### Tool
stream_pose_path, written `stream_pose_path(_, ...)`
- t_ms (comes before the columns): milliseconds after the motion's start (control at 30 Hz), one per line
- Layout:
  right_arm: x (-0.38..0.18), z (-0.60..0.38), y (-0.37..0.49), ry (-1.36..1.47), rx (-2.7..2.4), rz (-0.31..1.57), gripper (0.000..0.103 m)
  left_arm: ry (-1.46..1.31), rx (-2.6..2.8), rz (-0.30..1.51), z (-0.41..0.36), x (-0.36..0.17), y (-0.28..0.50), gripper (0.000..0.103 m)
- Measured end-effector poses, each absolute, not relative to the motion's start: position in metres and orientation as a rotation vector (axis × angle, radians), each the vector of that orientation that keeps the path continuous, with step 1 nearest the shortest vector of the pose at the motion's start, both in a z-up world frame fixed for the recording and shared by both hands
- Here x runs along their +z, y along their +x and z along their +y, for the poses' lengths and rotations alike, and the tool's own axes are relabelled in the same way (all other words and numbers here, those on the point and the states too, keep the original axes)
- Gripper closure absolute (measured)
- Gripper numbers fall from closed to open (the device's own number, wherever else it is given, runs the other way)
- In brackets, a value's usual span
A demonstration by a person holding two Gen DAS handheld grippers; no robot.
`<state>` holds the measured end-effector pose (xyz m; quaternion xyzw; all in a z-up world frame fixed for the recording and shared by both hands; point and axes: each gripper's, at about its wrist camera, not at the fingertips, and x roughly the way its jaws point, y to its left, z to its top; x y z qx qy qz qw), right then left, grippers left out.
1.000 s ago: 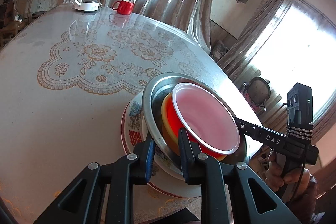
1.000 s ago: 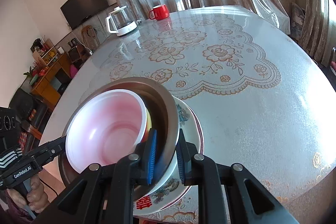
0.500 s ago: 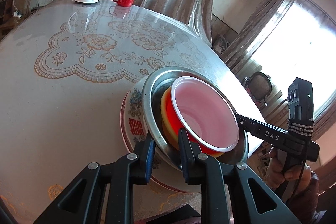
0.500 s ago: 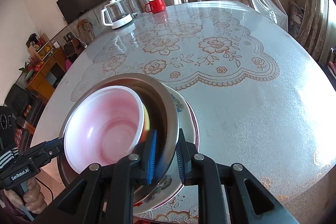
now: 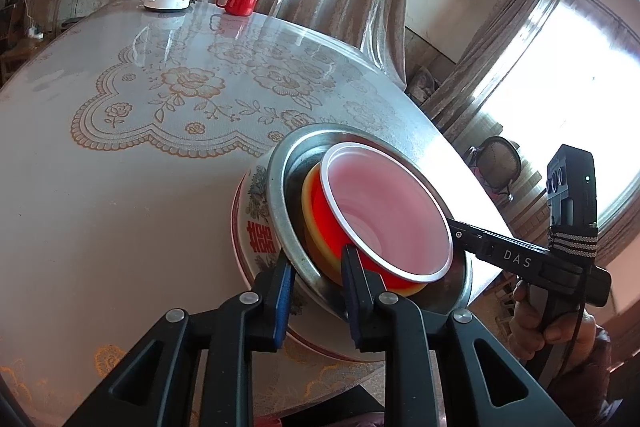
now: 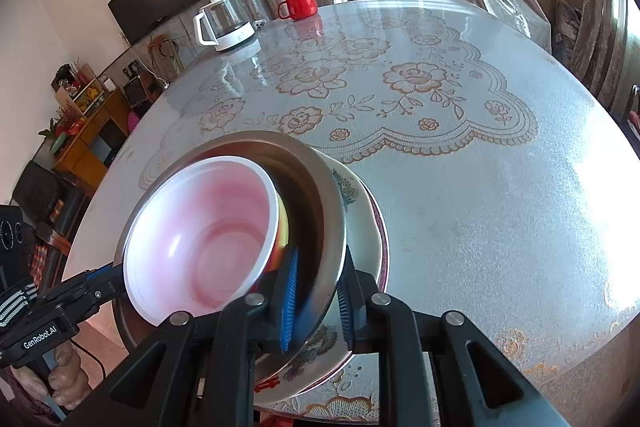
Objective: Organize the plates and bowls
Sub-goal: 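Carry the steel bowl over the plate stack and lower it onto the plates, then open both tools and release the steel bowl on the plates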
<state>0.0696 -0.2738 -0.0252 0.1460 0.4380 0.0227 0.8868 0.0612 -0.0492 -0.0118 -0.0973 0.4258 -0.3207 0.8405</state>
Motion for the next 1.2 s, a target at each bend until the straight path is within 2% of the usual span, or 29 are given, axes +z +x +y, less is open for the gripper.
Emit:
stream_pose_path(500, -0.026, -0.266, 0.068, 0.253, 0.022, 0.914, 0.082, -0.146, -0.628, 0.863, -0.053, -0.007, 0.051, 0.078)
stream_pose_path(967, -0.023, -0.257, 0.06, 0.211, -0.002, 0.898, 0.076, -0.126, -0.589, 0.827, -0.048, -0.002, 0.039, 0.075)
stream_pose_path(1200, -0.021, -0.253, 0.052, 0.204, -0.012, 0.886, 0.075, -0.118, -0.559, 0.81, -0.046, -0.001, 0.033, 0.068)
